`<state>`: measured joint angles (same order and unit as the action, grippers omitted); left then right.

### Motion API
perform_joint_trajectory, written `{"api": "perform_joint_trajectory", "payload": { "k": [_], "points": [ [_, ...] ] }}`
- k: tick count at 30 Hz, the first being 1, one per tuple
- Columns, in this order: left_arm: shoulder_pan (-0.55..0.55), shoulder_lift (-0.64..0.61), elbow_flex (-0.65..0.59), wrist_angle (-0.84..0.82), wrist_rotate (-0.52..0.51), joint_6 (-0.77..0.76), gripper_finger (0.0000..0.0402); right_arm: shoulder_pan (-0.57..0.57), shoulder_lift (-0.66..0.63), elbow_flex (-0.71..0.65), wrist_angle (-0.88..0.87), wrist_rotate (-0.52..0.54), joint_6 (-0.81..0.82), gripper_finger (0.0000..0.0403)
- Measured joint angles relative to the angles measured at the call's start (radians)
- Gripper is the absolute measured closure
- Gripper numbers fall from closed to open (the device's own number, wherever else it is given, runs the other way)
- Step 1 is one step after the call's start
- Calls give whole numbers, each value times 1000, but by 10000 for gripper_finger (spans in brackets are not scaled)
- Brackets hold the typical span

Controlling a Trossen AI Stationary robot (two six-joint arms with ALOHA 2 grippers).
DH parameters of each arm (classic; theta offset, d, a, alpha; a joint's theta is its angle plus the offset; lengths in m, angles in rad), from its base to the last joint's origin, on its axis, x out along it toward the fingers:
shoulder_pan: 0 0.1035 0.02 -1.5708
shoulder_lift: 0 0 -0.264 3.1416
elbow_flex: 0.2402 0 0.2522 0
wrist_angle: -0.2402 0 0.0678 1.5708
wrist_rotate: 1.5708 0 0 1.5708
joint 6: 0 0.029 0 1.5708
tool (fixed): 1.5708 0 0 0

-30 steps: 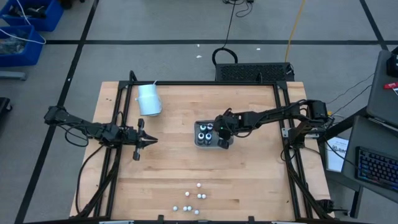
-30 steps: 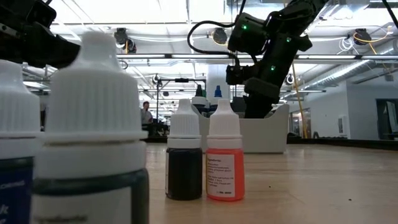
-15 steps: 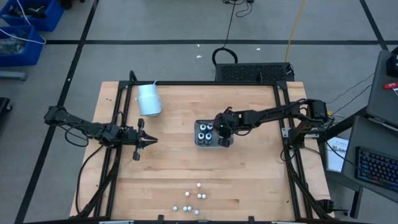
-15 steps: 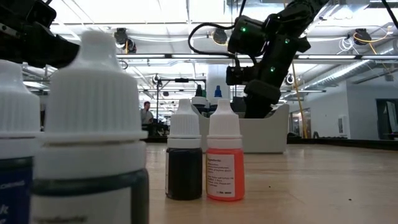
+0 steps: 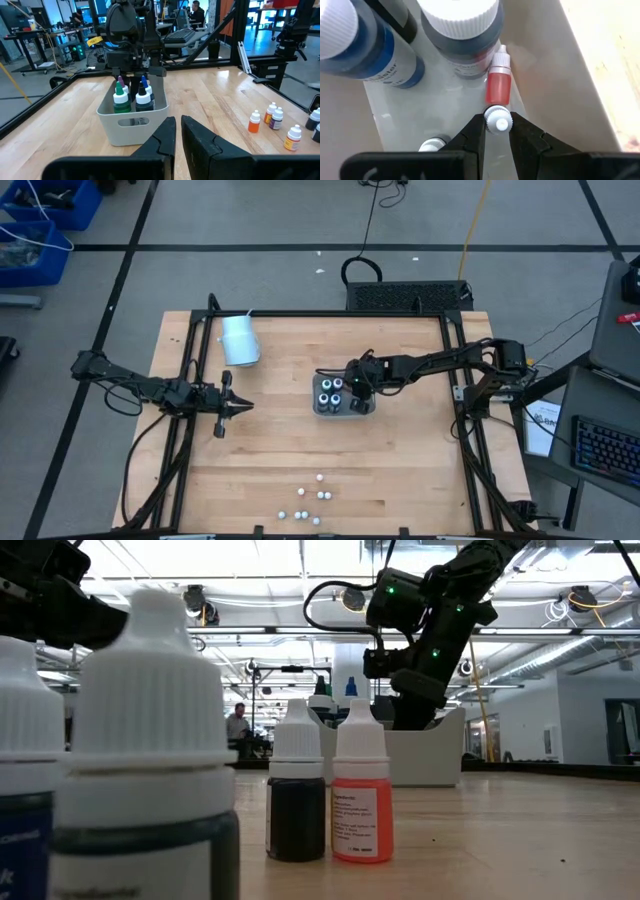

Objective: Pick & Place food coloring
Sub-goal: Put the red food coloring bottle into the bin

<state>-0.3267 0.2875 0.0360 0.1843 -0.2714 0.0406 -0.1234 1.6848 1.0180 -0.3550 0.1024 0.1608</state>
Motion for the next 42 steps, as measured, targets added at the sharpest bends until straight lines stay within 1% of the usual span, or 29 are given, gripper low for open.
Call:
{"api": "perform_joint_trajectory", "payload": {
  "k": [20,23,32,42],
  "points": [
    [0,0,0,0,0,0,366,5,1,0,-10,-4,-156,344],
    [0,0,0,0,0,0,366,6,1,0,-8,-29,-180,344],
    [0,0,0,0,0,0,366,8,1,0,10,-36,-250,344],
    [0,0,0,0,0,0,366,8,1,0,39,-37,-282,344]
  ]
}}
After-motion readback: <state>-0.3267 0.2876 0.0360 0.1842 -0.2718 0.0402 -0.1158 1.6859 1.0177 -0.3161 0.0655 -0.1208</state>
